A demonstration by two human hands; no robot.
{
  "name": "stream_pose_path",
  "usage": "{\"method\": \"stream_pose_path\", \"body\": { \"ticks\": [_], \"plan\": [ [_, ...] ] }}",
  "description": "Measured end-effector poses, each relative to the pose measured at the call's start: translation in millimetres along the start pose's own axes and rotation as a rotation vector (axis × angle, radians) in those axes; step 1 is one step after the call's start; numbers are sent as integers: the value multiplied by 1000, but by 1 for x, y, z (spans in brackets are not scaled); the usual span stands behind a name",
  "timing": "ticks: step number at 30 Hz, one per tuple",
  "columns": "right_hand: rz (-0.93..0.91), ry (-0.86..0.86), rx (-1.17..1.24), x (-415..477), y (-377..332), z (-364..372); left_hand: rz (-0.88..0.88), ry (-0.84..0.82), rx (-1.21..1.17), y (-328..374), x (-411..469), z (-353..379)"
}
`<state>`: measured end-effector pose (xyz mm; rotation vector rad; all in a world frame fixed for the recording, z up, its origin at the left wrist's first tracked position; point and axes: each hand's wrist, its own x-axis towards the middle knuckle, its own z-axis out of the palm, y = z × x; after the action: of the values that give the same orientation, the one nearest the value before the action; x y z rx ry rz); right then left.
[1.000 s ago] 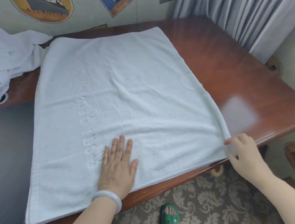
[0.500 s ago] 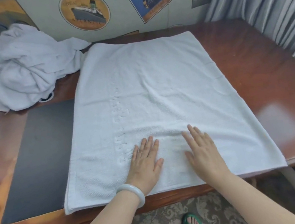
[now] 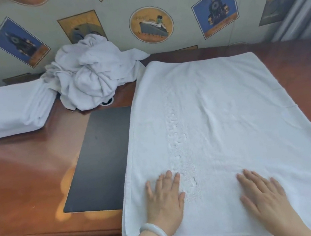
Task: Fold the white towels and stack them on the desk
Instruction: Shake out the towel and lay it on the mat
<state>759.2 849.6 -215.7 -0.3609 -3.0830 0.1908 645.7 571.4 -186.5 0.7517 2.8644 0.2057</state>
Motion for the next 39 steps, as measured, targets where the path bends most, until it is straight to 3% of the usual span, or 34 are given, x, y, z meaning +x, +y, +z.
{"method": "stream_pose_path", "body": {
  "ticks": [3, 6, 9, 11, 29, 35, 39],
  "plan": [
    [17, 121, 32, 26, -17, -14, 20, 82, 3, -11, 28, -10],
    [-55, 161, 57, 82, -42, -18, -40, 5, 64, -27, 75, -19],
    [-78, 48, 56, 145, -61, -14, -114, -56, 74, -47, 111, -15],
    [-40, -60, 45, 164, -63, 1, -142, 3, 99, -56, 116, -9],
    [-31, -143, 39, 149, -52, 13, -109, -4, 127, -52, 97, -7],
    [-158, -88, 97, 191, -77, -6, 6, 32, 72, -49, 172, -35],
    [-162, -119, 82, 240, -91, 6, -61, 7, 58, -70, 224, -31]
  ]
}}
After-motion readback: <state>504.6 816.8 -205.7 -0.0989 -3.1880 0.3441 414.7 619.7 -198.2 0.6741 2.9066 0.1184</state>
